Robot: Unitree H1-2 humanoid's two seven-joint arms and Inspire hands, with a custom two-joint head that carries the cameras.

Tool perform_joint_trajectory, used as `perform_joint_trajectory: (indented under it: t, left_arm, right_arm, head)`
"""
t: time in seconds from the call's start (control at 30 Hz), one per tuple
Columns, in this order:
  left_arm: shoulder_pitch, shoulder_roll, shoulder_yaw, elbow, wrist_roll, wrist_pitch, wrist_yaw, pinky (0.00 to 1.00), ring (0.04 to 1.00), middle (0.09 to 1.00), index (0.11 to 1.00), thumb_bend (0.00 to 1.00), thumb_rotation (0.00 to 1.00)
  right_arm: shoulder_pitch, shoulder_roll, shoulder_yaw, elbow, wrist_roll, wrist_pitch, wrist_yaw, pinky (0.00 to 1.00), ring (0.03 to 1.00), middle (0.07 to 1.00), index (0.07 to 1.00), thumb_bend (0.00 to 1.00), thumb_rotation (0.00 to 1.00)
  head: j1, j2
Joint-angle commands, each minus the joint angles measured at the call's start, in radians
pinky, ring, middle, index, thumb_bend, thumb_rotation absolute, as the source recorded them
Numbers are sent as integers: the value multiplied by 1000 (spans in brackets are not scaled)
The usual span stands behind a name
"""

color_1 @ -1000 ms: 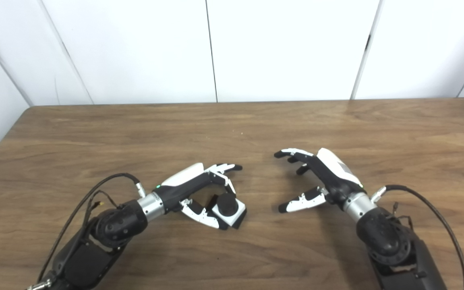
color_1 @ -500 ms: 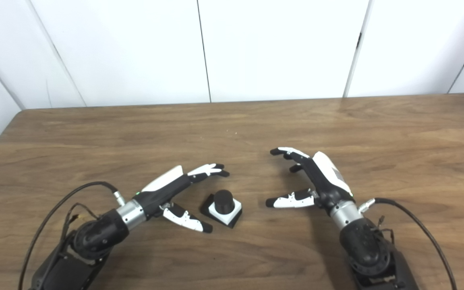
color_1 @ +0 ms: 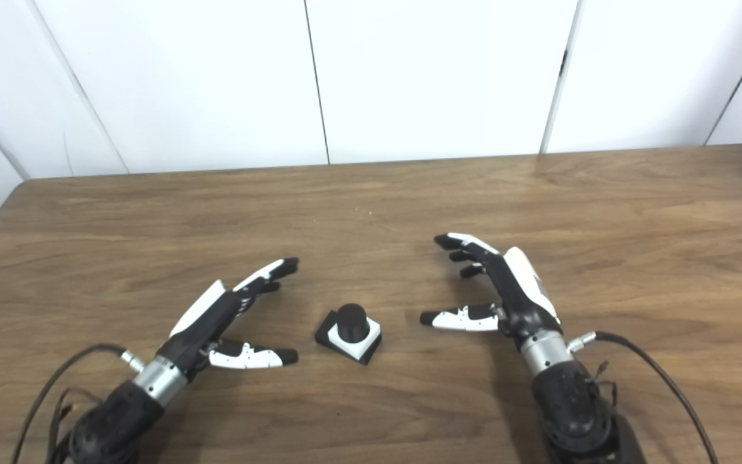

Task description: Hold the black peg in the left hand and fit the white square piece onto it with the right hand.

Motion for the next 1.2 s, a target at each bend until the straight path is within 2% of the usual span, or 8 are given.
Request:
perform_joint_trajectory:
  t: [0.0, 0.13, 0.27, 0.47, 0.57, 0.83, 1.0, 1.17]
  left_arm:
    - [-4, -7, 24, -43, -17, -6, 27, 958, 992, 988, 948, 793, 244]
    - [19, -70, 54, -43, -55, -29, 66, 898, 942, 969, 931, 808, 249]
    - [39, -131, 86, -48, -116, -42, 91, 865, 921, 954, 933, 752, 229]
    - [64, -208, 120, -96, -32, 4, 194, 728, 825, 865, 855, 600, 158]
    - [72, -248, 144, -118, -37, 31, 233, 700, 786, 832, 830, 557, 100]
    - [88, -297, 164, -172, -62, 82, 264, 682, 728, 773, 802, 580, 128]
    - [92, -305, 163, -180, -47, 83, 279, 700, 720, 761, 796, 598, 133]
    - [94, -311, 164, -177, -25, 67, 305, 645, 687, 730, 774, 595, 130]
  right_arm:
    - [-22, 28, -17, -9, 29, -91, -59, 583, 732, 823, 828, 614, 100]
    - [-12, 51, -25, -11, 48, -139, -94, 577, 717, 821, 829, 578, 50]
    - [-3, 57, -26, -24, 49, -151, -109, 583, 718, 823, 821, 560, 79]
    - [14, 62, -29, -52, 47, -132, -116, 568, 716, 827, 834, 562, 140]
    - [21, 64, -34, -61, 47, -130, -119, 557, 720, 823, 843, 567, 159]
    - [46, 72, -43, -77, 56, -117, -121, 538, 716, 824, 842, 595, 130]
    - [55, 79, -44, -83, 51, -119, -124, 516, 700, 820, 833, 606, 101]
    - [64, 88, -39, -89, 31, -113, -131, 517, 677, 804, 827, 604, 115]
  head:
    - [-1, 1]
    - [-2, 2]
    - [-3, 2]
    - [-3, 4]
    - [-2, 4]
    - [-1, 7]
    - [5, 9]
    - [0, 12]
